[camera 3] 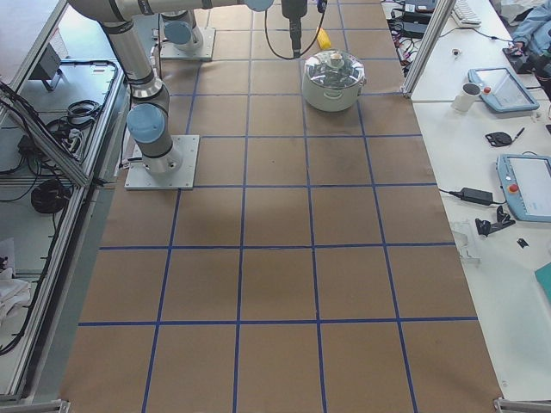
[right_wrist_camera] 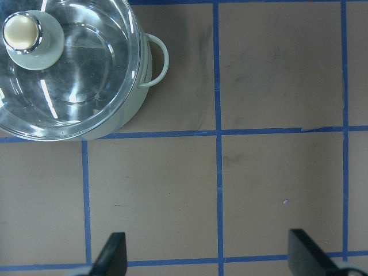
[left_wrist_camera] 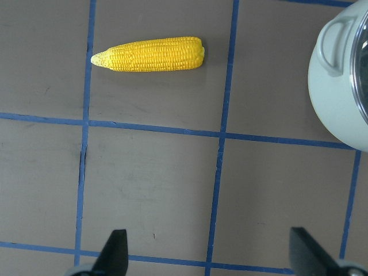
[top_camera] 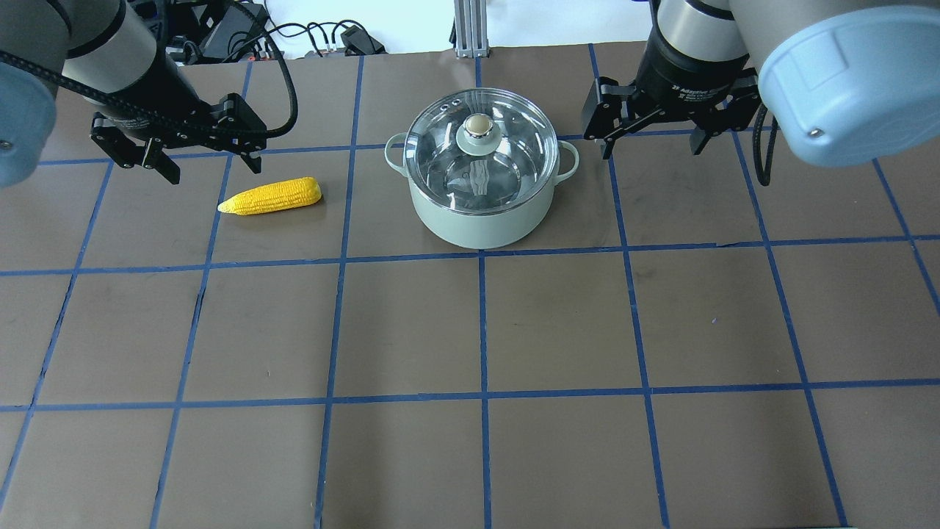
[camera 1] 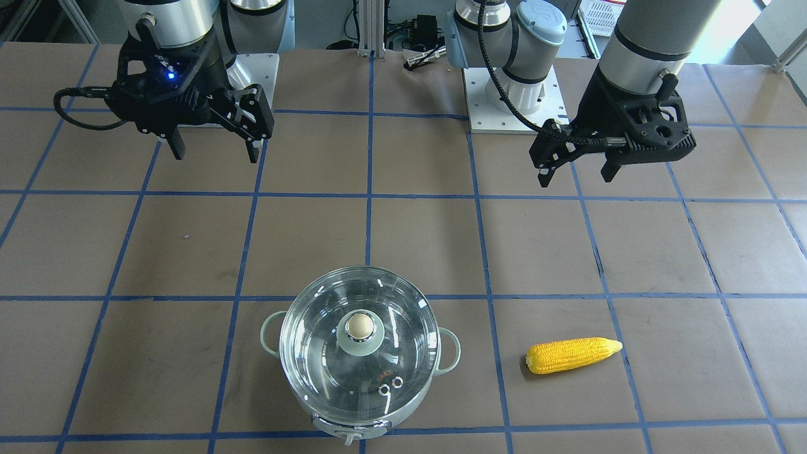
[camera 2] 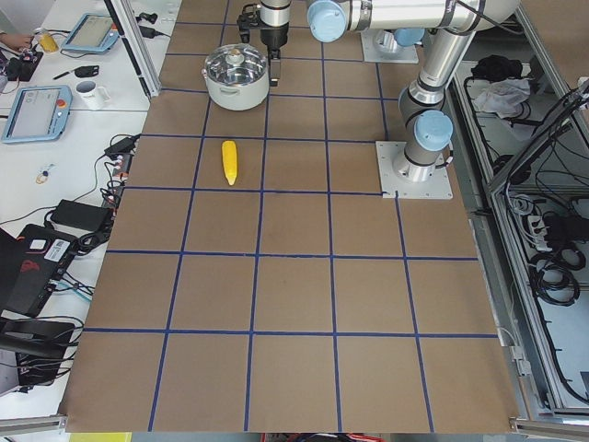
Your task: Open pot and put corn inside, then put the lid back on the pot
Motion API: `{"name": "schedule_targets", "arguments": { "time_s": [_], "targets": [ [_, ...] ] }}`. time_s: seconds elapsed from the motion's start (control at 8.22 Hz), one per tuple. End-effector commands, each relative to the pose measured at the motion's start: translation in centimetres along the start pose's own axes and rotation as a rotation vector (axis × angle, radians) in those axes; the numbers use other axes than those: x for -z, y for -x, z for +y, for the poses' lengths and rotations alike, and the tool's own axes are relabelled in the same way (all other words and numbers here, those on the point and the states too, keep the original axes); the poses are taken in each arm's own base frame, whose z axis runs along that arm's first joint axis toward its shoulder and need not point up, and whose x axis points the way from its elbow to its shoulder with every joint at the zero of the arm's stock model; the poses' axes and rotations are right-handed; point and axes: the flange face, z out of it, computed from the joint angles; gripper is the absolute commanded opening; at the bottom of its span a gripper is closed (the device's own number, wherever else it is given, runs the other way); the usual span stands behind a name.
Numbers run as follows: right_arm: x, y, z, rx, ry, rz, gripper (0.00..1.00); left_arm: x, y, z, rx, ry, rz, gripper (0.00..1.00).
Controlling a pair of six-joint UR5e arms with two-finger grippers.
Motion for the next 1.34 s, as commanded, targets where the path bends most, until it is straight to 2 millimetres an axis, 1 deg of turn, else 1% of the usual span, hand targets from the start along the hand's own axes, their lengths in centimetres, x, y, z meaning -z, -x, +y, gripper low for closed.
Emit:
{"name": "schedule_targets", "arguments": {
  "time_s": [0.0,0.12,0.24,0.36,0.49,0.61,0.73,0.85,0.97,1.09,1.22],
  "targets": [
    [0.0,0.1,0.0,0.0,-0.002,-0.005,1.0,0.0,0.0,0.0,0.0,0.003,0.003,1.0],
    [0.0,0.0,-0.1,0.001,-0.006,-0.004,1.0,0.0,0.0,0.0,0.0,0.004,0.001,1.0],
    [0.0,0.0,-0.1,0.0,-0.006,-0.004,1.0,-0.5,0.0,-0.2,-0.043,0.013,0.004,1.0],
    [-0.1,0.1,-0.1,0.001,-0.004,-0.005,1.0,-0.5,0.8,-0.9,-0.183,0.009,0.004,1.0],
    [-0.1,0.1,-0.1,0.0,-0.004,-0.005,1.0,-0.6,1.5,-1.4,-0.287,0.006,-0.008,1.0],
    [-0.1,0.1,-0.1,0.0,-0.004,-0.005,1.0,-1.1,3.1,-2.2,-0.348,0.011,-0.005,1.0],
    [-0.1,0.1,-0.1,0.0,-0.004,-0.005,1.0,-2.8,5.1,-3.7,-0.419,0.027,0.004,1.0],
    [-0.1,0.1,-0.1,0.0,-0.004,-0.004,1.0,-4.7,6.4,-5.2,-0.477,0.044,0.013,1.0],
    [-0.1,0.1,-0.1,0.001,-0.004,-0.004,1.0,-6.0,6.7,-6.4,-0.62,0.024,0.006,1.0],
    [-0.1,0.1,-0.1,0.001,-0.004,-0.004,1.0,-6.9,6.8,-7.4,-0.746,0.009,-0.001,1.0],
    [-0.1,0.1,-0.1,0.001,-0.004,-0.004,1.0,-8.0,6.9,-8.0,-0.811,0.013,0.003,1.0]
  ]
}}
